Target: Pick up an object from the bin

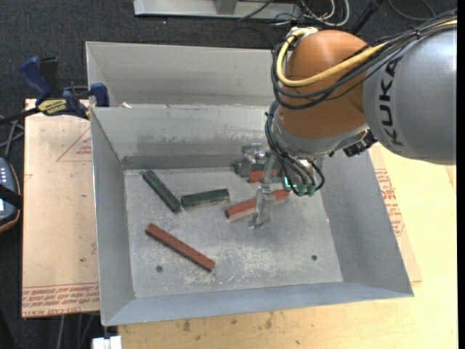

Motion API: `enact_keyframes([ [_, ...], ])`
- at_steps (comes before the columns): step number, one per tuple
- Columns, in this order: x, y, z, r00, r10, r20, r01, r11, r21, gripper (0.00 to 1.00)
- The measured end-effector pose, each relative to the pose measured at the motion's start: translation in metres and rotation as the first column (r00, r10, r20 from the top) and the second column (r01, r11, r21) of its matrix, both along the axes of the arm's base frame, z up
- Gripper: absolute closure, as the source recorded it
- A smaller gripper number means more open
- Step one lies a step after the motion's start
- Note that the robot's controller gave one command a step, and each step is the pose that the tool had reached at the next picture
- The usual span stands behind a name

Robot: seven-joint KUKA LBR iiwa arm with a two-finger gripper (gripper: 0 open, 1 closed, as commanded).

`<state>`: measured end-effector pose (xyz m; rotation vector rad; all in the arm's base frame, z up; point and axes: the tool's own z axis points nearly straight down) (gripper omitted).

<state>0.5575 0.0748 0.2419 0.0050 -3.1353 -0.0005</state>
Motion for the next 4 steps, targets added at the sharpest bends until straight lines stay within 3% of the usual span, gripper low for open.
enact_keyframes([
  [1, 0.001, 0.0, 0.004, 1.0, -0.002, 0.007, 0.002, 1.0, 0.001, 0.0],
  [3, 0.023, -0.054, -0.153, 0.996, -0.092, 0.011, 0.092, 0.996, 0.002, 0.0],
  [4, 0.05, -0.05, -0.172, 0.999, -0.045, 0.01, 0.045, 0.999, 0.001, 0.0],
])
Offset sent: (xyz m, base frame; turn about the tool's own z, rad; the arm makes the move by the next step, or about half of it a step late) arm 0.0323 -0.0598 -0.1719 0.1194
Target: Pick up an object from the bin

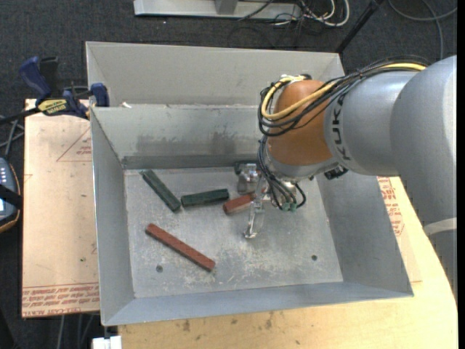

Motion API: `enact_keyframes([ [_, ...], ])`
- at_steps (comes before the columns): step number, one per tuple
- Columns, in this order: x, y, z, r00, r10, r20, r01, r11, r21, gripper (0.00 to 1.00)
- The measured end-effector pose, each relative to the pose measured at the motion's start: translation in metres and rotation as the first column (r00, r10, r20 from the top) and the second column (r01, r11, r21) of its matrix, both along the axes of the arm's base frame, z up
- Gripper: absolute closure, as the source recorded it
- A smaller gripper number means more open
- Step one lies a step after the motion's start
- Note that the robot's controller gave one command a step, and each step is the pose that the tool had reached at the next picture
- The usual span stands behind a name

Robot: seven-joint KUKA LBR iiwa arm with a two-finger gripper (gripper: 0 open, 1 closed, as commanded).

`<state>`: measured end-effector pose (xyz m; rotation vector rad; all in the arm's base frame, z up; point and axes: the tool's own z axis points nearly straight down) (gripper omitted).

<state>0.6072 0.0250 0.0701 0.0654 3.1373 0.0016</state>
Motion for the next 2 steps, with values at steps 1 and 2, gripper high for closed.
enact_keyframes([
  [1, -0.01, -0.001, 0.0, 0.991, -0.137, -0.003, 0.137, 0.991, 0.0, 0.0],
  [2, 0.002, 0.001, 0.001, 1.0, -0.001, 0.001, 0.001, 1.0, 0.001, 1.0],
])
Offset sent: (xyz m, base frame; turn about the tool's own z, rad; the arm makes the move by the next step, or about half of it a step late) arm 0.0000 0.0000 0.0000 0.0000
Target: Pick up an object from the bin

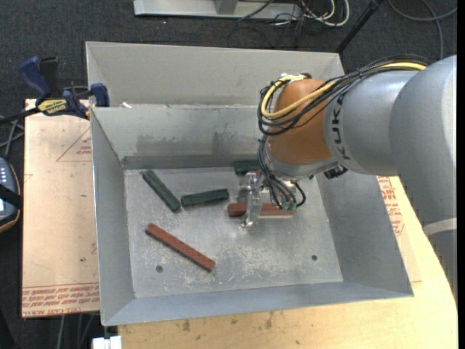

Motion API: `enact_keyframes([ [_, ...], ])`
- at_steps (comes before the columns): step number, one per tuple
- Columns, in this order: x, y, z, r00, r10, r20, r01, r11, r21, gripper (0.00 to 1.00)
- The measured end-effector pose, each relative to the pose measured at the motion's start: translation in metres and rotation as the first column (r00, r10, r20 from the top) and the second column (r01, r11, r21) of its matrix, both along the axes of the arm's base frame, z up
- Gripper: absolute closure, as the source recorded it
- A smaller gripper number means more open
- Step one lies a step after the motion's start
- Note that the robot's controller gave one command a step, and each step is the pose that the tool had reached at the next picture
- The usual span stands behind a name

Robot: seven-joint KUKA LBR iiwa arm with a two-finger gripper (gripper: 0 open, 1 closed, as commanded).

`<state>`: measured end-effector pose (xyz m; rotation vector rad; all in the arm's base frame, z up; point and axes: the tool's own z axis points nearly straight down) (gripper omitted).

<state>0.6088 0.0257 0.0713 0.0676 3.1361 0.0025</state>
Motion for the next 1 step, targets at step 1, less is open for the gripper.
enact_keyframes([
  [1, 0.0, 0.0, 0.0, 1.0, 0.0, 0.0, 0.0, 1.0, 0.0, 1.0],
])
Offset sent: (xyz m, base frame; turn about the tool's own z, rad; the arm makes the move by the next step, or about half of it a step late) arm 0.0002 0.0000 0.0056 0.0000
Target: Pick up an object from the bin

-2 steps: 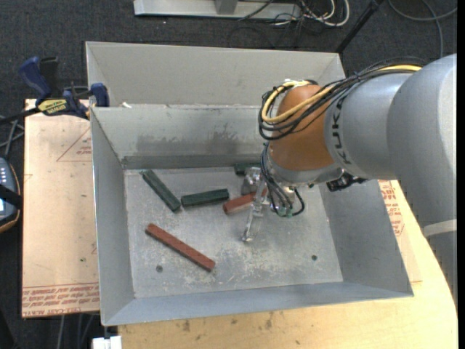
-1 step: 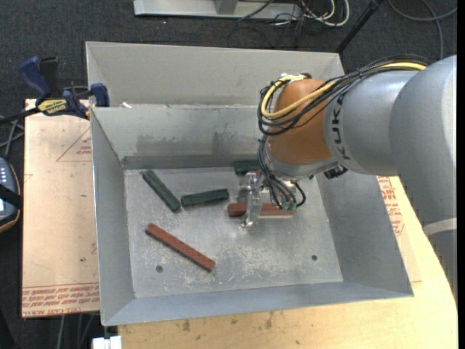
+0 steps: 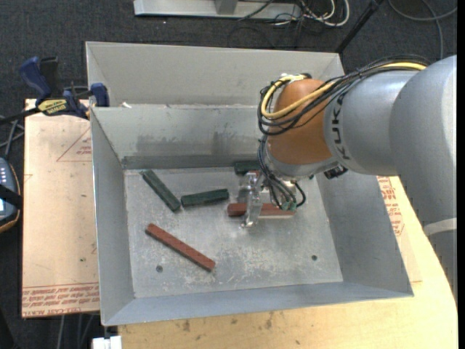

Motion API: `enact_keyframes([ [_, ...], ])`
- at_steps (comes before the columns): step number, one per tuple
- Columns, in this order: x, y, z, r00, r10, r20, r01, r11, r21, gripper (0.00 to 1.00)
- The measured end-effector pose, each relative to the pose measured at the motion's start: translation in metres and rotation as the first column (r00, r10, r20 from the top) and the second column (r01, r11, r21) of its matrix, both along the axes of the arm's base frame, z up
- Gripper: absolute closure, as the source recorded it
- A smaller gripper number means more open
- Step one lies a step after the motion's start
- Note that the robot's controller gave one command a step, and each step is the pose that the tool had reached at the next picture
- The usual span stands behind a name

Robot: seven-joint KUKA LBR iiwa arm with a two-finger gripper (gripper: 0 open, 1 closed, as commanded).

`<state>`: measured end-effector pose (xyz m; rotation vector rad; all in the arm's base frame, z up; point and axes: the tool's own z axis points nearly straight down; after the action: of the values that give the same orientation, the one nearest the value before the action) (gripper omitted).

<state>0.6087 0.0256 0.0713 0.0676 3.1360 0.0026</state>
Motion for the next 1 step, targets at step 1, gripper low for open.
enact_keyframes([
  [1, 0.0, 0.0001, 0.0006, 1.0, 0.0, 0.0, 0.0, 1.0, 0.0, 1.0],
])
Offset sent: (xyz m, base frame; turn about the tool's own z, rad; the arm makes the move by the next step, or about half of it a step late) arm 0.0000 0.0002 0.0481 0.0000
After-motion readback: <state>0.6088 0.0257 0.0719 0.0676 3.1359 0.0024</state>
